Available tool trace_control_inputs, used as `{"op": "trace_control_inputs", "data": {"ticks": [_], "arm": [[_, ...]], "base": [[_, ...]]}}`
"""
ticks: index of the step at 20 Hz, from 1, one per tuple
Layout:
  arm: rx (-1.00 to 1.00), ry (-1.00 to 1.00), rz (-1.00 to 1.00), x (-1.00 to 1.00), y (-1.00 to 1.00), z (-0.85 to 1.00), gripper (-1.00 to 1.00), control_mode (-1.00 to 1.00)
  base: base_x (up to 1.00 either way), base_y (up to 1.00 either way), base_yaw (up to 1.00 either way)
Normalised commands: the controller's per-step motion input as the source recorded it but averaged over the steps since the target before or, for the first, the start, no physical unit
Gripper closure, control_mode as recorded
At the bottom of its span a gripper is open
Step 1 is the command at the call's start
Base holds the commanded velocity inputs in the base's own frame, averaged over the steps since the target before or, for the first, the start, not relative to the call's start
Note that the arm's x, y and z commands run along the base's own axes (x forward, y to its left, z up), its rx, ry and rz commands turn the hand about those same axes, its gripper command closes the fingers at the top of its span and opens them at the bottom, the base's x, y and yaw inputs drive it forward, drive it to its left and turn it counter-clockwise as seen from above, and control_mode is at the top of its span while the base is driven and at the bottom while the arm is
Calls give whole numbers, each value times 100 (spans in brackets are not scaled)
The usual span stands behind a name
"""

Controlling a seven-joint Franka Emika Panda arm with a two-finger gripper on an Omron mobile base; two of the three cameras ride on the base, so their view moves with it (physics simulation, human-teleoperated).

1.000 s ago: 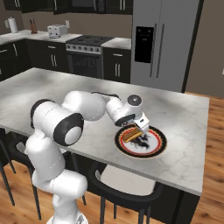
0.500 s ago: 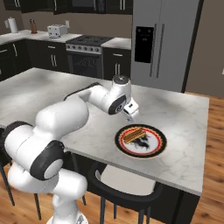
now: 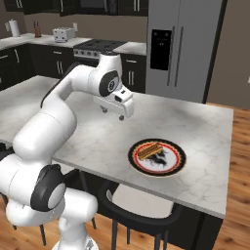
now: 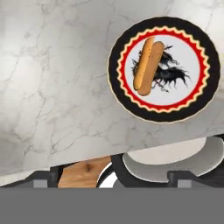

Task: Move the hot dog bun to the plate on the dining table and place the condiment next to that plate. Then navigate to the fridge and take the sausage and place it on the plate as well.

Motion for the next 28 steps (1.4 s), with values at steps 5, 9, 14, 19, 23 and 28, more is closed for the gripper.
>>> {"op": "trace_control_inputs", "data": {"ticks": [5, 9, 14, 19, 23, 28], "arm": [[0, 7, 6, -26, 17, 45, -100, 100], [0, 0, 0, 0, 0, 0, -100, 100], [0, 0, 0, 0, 0, 0, -100, 100], [0, 0, 0, 0, 0, 0, -100, 100], [0, 0, 0, 0, 0, 0, -100, 100], [0, 0, 0, 0, 0, 0, -100, 100]], "base": [[-14, 5, 1], [-87, 88, 5], [-43, 100, 5], [-2, 100, 0], [7, 100, -3], [21, 100, -13]]}}
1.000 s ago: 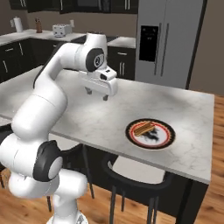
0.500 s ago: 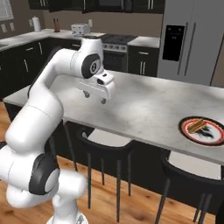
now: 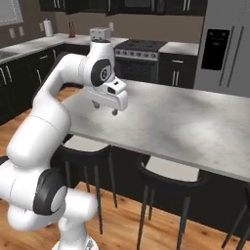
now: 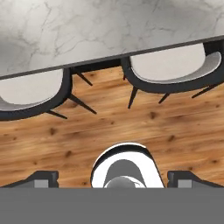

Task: Move the hot dog bun to the plate on the dining table and place the condiment next to that plate. Then navigate to the fridge and take the sausage and place it on the plate as well.

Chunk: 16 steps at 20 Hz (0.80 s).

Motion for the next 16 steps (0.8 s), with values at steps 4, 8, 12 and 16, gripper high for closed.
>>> {"op": "trace_control_inputs", "data": {"ticks": [4, 8, 12, 16], "arm": [[0, 0, 0, 0, 0, 0, -100, 100], [0, 0, 0, 0, 0, 0, -100, 100], [0, 0, 0, 0, 0, 0, -100, 100], [0, 0, 0, 0, 0, 0, -100, 100]], "base": [[22, 100, -15], [25, 100, -17], [25, 100, -16], [25, 100, -16]]}}
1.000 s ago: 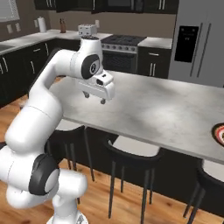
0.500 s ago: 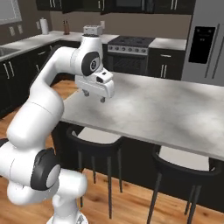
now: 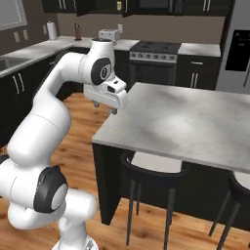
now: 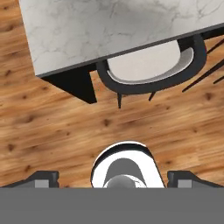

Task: Move the hot dog bun to the plate on the dining table and place the condiment next to that plate. Then navigate to the fridge and take the sausage and place it on the plate as well.

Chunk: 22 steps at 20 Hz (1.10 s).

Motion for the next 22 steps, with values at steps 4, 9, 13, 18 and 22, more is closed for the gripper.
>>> {"op": "trace_control_inputs", "data": {"ticks": [4, 9, 13, 18, 22], "arm": [[0, 0, 0, 0, 0, 0, -100, 100], [0, 0, 0, 0, 0, 0, -100, 100], [0, 0, 0, 0, 0, 0, -100, 100], [0, 0, 0, 0, 0, 0, -100, 100], [0, 0, 0, 0, 0, 0, -100, 100]], "base": [[29, 100, -14], [52, 100, -8], [93, 100, -1], [100, 97, 0], [100, 83, 0]]}}
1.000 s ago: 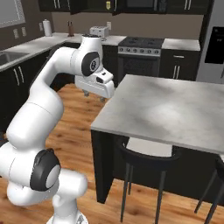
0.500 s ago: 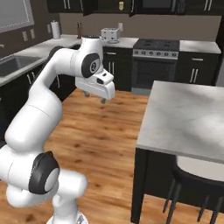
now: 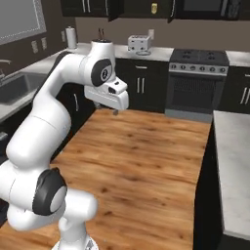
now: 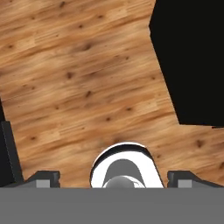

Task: Move the hot dog bun to the plate on the dining table and place the condiment next to that plate. Then navigate to the fridge and take the sausage and place it on the plate as well.

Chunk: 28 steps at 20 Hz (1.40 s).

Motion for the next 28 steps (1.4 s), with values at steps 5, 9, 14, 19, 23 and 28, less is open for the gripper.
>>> {"op": "trace_control_inputs", "data": {"ticks": [5, 9, 14, 19, 23, 28], "arm": [[0, 0, 0, 0, 0, 0, -100, 100], [0, 0, 0, 0, 0, 0, -100, 100], [0, 0, 0, 0, 0, 0, -100, 100], [0, 0, 0, 0, 0, 0, -100, 100], [0, 0, 0, 0, 0, 0, -100, 100], [0, 0, 0, 0, 0, 0, -100, 100]], "base": [[100, 63, 0], [100, 23, 0], [100, 0, 0], [100, 0, 0], [100, 0, 2], [100, 0, 3]]}}
